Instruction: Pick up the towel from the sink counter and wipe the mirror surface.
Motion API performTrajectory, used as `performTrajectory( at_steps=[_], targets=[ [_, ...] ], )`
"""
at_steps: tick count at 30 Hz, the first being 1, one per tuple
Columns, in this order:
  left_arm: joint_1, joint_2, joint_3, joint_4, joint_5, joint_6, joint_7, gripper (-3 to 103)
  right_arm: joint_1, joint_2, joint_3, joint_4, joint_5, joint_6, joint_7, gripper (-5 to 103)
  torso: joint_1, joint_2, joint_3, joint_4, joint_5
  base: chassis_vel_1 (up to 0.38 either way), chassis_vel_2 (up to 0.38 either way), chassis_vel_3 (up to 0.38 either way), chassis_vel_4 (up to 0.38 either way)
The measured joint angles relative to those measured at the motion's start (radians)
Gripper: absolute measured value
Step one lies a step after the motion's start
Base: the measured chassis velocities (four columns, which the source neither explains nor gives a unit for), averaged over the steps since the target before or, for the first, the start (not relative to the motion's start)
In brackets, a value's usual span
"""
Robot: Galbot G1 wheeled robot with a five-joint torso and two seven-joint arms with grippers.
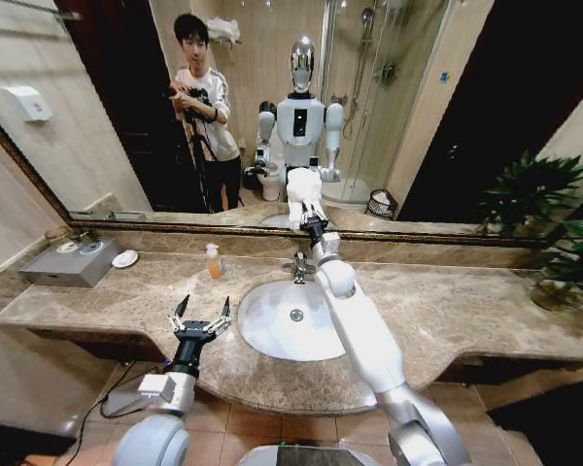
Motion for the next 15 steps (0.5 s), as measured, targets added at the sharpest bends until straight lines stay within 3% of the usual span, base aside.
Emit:
performTrajectory(
  at_steps=[8, 15],
  targets=[
    [0.000, 0.000, 0.000, 0.000, 0.000, 0.000, 0.000, 100, 0.151, -0.001, 0.008, 0.041, 0.015, -0.068, 0.034, 9, 0.000, 0.000, 0.000, -0.0001, -0.0001, 0.000, 0.000, 0.000, 0.000],
    [0.000, 0.000, 0.000, 0.000, 0.000, 0.000, 0.000, 100, 0.080, 0.024, -0.003, -0.005, 0.002, -0.050, 0.028, 9, 0.000, 0.000, 0.000, -0.0002, 0.0003, 0.000, 0.000, 0.000, 0.000]
  ],
)
